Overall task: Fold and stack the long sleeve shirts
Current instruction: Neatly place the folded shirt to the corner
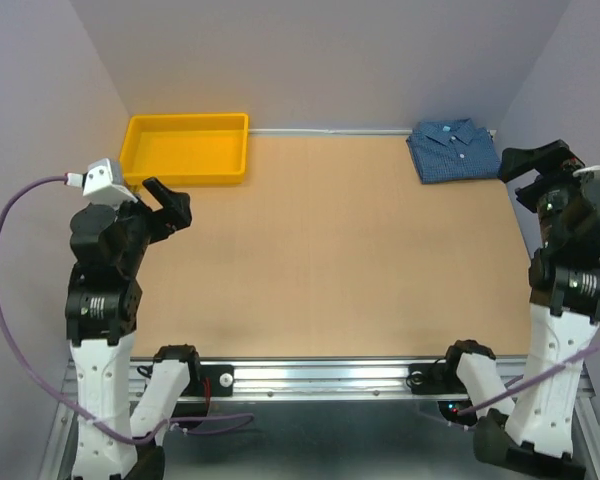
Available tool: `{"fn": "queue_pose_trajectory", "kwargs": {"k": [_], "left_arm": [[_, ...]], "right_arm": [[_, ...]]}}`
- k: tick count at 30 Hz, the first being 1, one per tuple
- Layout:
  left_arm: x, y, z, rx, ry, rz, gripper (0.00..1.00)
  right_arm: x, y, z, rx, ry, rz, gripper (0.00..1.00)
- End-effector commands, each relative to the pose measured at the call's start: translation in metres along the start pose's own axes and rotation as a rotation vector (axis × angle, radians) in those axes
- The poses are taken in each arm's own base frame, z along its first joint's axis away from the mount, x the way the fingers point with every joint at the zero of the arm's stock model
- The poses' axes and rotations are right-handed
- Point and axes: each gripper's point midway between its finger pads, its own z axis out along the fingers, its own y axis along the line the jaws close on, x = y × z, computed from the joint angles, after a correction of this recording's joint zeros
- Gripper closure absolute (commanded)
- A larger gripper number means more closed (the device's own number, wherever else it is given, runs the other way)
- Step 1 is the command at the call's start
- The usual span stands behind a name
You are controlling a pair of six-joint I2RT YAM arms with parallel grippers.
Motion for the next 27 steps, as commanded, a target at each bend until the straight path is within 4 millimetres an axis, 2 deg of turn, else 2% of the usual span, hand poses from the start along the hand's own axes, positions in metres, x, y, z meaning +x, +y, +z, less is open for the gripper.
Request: {"fn": "queue_pose_trajectory", "kwargs": {"k": [1,2,3,4,5,6,7,8,9,11,14,15,18,22,27], "left_arm": [[-0.025,-0.005,-0.054,-0.04,-0.085,0.066,0.03],[-0.031,0.006,-0.064,-0.106,-0.115,0.068,0.02],[-0.041,0.006,-0.08,-0.115,-0.163,0.066,0.02],[-0.039,0.01,-0.086,-0.134,-0.163,0.076,0.02],[-0.04,0.016,-0.092,-0.158,-0.185,0.073,0.02],[-0.043,0.028,-0.104,-0.207,-0.241,0.061,0.01],[-0.033,0.04,-0.102,-0.256,-0.239,0.048,0.01],[-0.029,0.044,-0.105,-0.267,-0.247,0.037,0.01],[-0.019,0.05,-0.107,-0.272,-0.248,0.026,0.01],[-0.009,0.053,-0.108,-0.27,-0.251,-0.013,0.01],[0.003,0.059,-0.112,-0.269,-0.253,-0.038,0.01],[0.007,0.061,-0.111,-0.28,-0.248,-0.052,0.01],[0.013,0.064,-0.109,-0.283,-0.239,-0.059,0.01],[0.004,0.053,-0.121,-0.189,-0.319,-0.084,0.01],[-0.004,0.051,-0.126,-0.168,-0.378,-0.098,0.01]], "right_arm": [[-0.015,0.004,-0.06,0.056,-0.061,-0.116,0.0],[-0.016,0.007,-0.07,0.051,-0.076,-0.135,0.0],[-0.019,0.009,-0.081,0.038,-0.094,-0.144,0.0],[-0.025,0.012,-0.1,0.01,-0.134,-0.155,0.0],[-0.026,0.011,-0.11,0.002,-0.151,-0.153,0.0],[-0.016,0.009,-0.116,-0.017,-0.129,-0.164,0.0],[-0.018,0.008,-0.135,-0.053,-0.163,-0.168,0.0],[-0.017,0.005,-0.143,-0.066,-0.175,-0.168,0.0],[-0.006,-0.002,-0.144,-0.067,-0.164,-0.188,0.0],[-0.007,-0.008,-0.167,-0.104,-0.213,-0.195,0.0],[0.006,-0.008,-0.176,-0.178,-0.205,-0.262,0.0],[0.006,-0.003,-0.184,-0.228,-0.222,-0.269,0.0],[0.007,0.004,-0.19,-0.285,-0.24,-0.29,0.0],[0.002,0.003,-0.203,-0.313,-0.295,-0.31,0.0],[0.006,0.001,-0.198,-0.313,-0.281,-0.326,0.0]]}}
